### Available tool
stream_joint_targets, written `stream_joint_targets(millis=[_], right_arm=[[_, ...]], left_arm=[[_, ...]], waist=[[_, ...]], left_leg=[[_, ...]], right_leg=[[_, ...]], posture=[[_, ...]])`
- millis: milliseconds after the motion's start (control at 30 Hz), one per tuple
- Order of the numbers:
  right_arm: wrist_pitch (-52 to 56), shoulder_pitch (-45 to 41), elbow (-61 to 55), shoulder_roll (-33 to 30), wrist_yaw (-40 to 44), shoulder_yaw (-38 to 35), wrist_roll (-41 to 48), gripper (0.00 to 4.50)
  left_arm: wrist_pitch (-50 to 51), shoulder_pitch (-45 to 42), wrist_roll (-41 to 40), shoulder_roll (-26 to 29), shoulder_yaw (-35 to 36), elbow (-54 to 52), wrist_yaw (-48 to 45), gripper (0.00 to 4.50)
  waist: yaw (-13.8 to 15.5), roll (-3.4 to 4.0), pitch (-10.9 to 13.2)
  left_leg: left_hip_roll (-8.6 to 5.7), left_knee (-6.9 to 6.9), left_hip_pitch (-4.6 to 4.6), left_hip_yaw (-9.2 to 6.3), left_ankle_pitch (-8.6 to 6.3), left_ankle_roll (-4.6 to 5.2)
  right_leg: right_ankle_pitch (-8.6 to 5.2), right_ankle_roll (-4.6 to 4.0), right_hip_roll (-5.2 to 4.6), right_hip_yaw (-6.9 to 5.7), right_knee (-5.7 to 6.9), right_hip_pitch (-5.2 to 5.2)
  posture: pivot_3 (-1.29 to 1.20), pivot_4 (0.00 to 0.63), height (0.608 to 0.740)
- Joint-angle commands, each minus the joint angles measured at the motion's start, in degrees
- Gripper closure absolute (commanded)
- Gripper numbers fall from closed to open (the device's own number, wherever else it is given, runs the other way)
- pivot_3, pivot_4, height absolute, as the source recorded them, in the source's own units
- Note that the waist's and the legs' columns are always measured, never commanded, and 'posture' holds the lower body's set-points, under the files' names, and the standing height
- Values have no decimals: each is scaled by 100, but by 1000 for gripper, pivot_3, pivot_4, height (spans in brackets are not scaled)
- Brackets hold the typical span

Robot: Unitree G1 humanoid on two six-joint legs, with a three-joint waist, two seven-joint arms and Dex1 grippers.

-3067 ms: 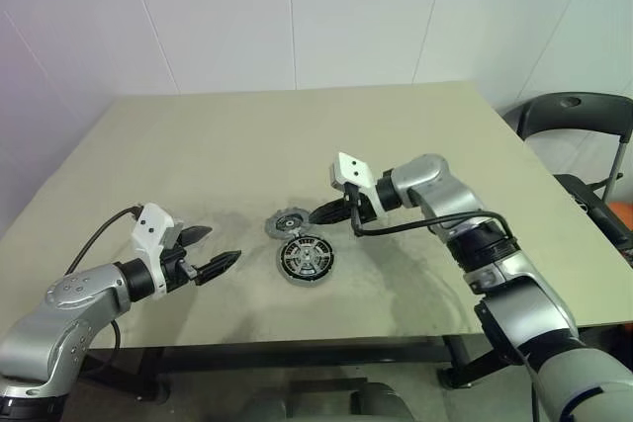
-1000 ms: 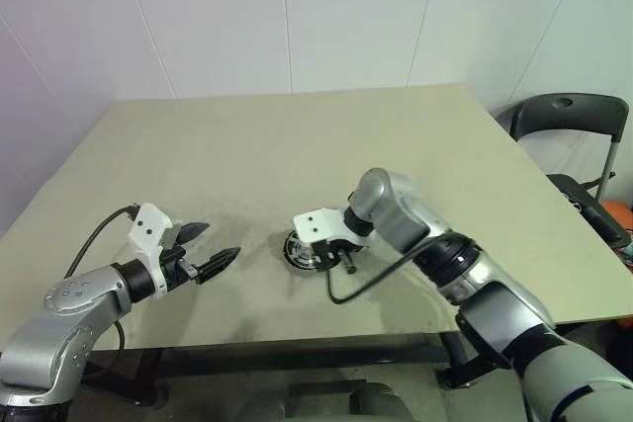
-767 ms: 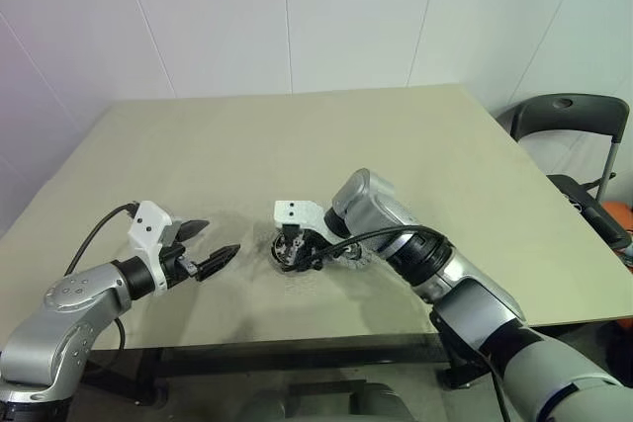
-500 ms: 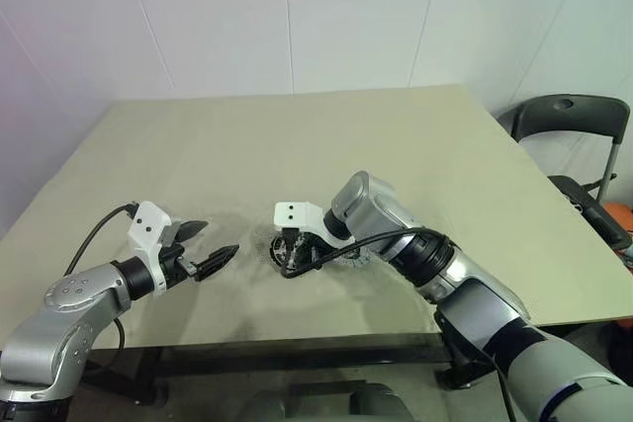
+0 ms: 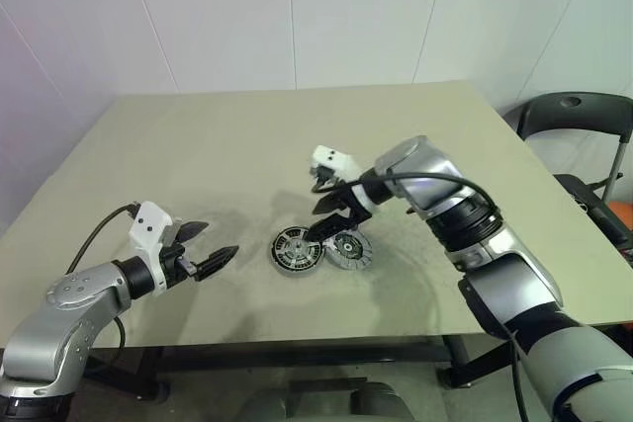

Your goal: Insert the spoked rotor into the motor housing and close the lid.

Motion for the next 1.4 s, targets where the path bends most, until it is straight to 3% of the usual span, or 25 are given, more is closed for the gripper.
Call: stream_joint_targets(millis=[33,267,500,600,867,1400], right_arm=[[626,51,-16,-365,-92,-379,507,475],[913,842,-767,-1116,-173,-614,1370,475],[2078,1653,-1381,-1608,-516,-895,2326,475],[2368,1769,-1390,-1592,-760,-1035,2719,475],[2375,1498,309,-840,-2410,-1895,3690,475],[2375,1892,380,-1208,-4186,-2071,5414,475]], left_arm=[[-175,-83,70,58,42,30,-114,1],[-349,-305,179,-84,-8,261,-63,1],[-293,-250,208,-107,-56,114,-46,1],[-260,-230,201,-117,-71,57,-26,1],[-215,-266,202,-143,-95,-9,61,1],[-212,-396,202,-66,-85,151,-54,1]], waist=[[1,0,0],[0,0,1],[11,-2,1],[5,-2,1],[8,-6,2],[0,-5,2]], left_leg=[[0,-2,-1,1,0,0],[2,1,-5,5,-1,2],[2,5,-7,5,-1,4],[3,8,-3,5,-1,4],[2,16,10,16,-1,4],[2,15,12,20,-2,8]], right_leg=[[0,0,0,1,0,-2],[0,1,-1,1,-5,-1],[0,3,-2,1,-7,2],[0,2,0,1,-6,7],[0,1,1,0,-7,26],[0,2,5,-1,-12,33]], posture=[[0,0,740],[0,0,740],[0,0,740],[0,0,740],[0,0,740],[0,0,740]])
